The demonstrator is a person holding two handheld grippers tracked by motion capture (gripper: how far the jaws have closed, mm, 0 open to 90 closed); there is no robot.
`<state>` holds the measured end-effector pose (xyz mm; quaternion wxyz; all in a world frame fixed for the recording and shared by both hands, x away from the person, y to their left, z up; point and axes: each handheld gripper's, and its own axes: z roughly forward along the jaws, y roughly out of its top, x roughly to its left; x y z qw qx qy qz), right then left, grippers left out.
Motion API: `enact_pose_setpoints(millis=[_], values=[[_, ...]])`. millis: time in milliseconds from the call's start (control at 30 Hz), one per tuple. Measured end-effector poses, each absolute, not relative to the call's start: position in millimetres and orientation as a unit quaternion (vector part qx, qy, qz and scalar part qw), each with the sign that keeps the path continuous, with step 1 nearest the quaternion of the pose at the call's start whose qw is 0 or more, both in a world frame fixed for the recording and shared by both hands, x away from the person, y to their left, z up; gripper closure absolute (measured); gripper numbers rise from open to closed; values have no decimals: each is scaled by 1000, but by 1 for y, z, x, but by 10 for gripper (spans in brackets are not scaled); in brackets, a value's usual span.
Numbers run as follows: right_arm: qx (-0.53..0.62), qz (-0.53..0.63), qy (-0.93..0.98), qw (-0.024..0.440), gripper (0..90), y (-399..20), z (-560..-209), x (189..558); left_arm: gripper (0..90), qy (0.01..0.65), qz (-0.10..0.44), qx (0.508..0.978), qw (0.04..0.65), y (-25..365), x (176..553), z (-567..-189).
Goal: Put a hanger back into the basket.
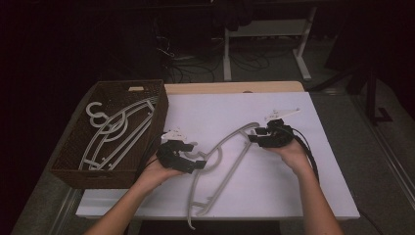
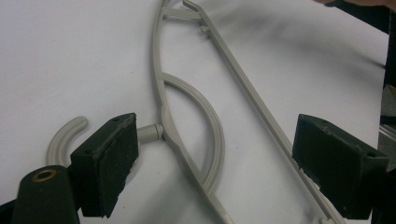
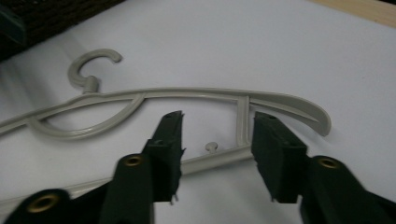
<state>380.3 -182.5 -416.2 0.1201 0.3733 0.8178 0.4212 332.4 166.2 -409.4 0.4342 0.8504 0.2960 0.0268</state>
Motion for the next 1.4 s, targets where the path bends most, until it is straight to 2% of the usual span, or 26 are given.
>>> enact_pose_setpoints(millis=[33,100,167,300,1067,1400], values=[[376,415,820,116,628,-178,-421,387,147,296,28,850,435,166,333,-411],[376,413,822,116,653,-177,-423,389,147,296,28,851,434,166,333,-412],[374,392,831,130,778,-172,-432,394,147,295,27,853,431,166,334,-413],[373,374,838,134,872,-171,-439,396,147,295,25,854,428,165,334,-415],[378,352,845,136,891,-167,-451,401,147,294,19,861,416,163,334,-421],[378,334,852,139,893,-164,-455,400,147,298,0,878,375,157,332,-433]])
